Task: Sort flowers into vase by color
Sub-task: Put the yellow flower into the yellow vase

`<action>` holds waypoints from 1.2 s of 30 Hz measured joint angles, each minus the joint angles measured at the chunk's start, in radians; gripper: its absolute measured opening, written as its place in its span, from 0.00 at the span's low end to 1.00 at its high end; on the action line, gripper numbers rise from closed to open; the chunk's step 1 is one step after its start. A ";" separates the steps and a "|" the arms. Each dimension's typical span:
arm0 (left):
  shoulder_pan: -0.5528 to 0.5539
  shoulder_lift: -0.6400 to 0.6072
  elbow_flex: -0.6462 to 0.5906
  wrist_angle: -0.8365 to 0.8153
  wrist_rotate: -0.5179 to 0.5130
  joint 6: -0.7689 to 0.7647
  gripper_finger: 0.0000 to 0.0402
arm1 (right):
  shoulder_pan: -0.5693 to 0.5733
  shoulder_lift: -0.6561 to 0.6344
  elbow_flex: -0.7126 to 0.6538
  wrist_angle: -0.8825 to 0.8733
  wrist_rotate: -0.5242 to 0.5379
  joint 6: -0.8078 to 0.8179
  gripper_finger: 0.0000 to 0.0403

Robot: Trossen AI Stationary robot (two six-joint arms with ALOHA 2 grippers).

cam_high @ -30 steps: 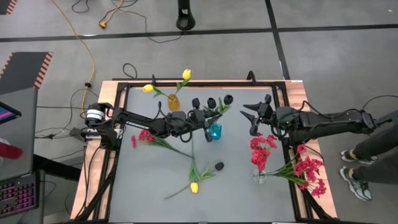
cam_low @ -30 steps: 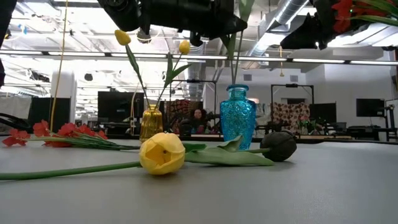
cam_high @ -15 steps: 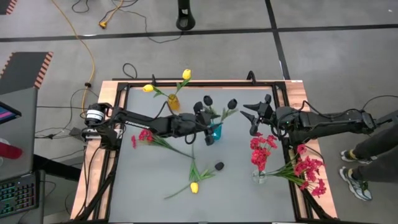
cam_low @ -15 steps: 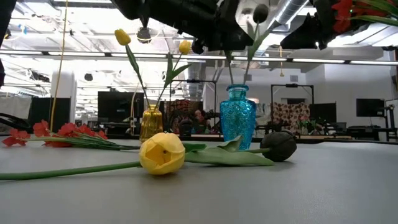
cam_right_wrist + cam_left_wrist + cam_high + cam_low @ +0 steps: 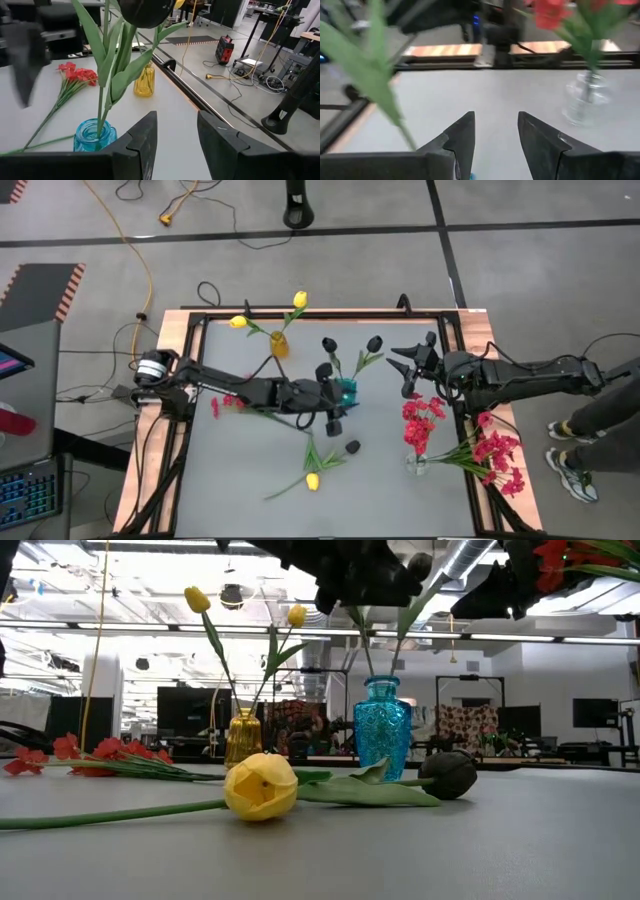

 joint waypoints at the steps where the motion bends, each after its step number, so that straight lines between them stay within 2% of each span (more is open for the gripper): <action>1: -0.008 0.000 0.000 -0.010 0.016 -0.016 0.34 | 0.000 0.000 0.000 0.000 0.000 0.000 0.41; 7: -0.058 0.000 0.000 -0.121 0.111 -0.114 0.34 | 0.000 0.000 0.000 0.000 0.000 0.000 0.41; 14: -0.106 0.000 0.000 -0.352 0.192 -0.119 0.34 | 0.000 0.000 0.000 -0.014 0.000 0.000 0.41; 18: -0.118 0.000 0.000 -0.506 0.193 -0.032 0.34 | 0.000 0.000 0.000 -0.042 0.000 0.003 0.41; 23: -0.118 0.000 0.000 -0.637 0.192 0.175 0.34 | 0.000 0.000 0.000 -0.080 0.000 0.009 0.41; 26: -0.118 -0.001 -0.012 -0.643 0.203 0.288 0.34 | 0.000 0.000 0.000 -0.086 0.000 0.009 0.41; 28: -0.116 -0.001 -0.021 -0.649 0.252 0.342 0.34 | 0.000 0.000 0.000 -0.089 0.000 0.009 0.41; 31: -0.117 -0.001 -0.038 -0.643 0.307 0.378 0.34 | 0.000 0.000 0.000 -0.090 0.000 0.009 0.41; 36: -0.117 -0.001 -0.049 -0.640 0.318 0.419 0.34 | 0.000 0.000 0.000 -0.093 0.000 0.009 0.41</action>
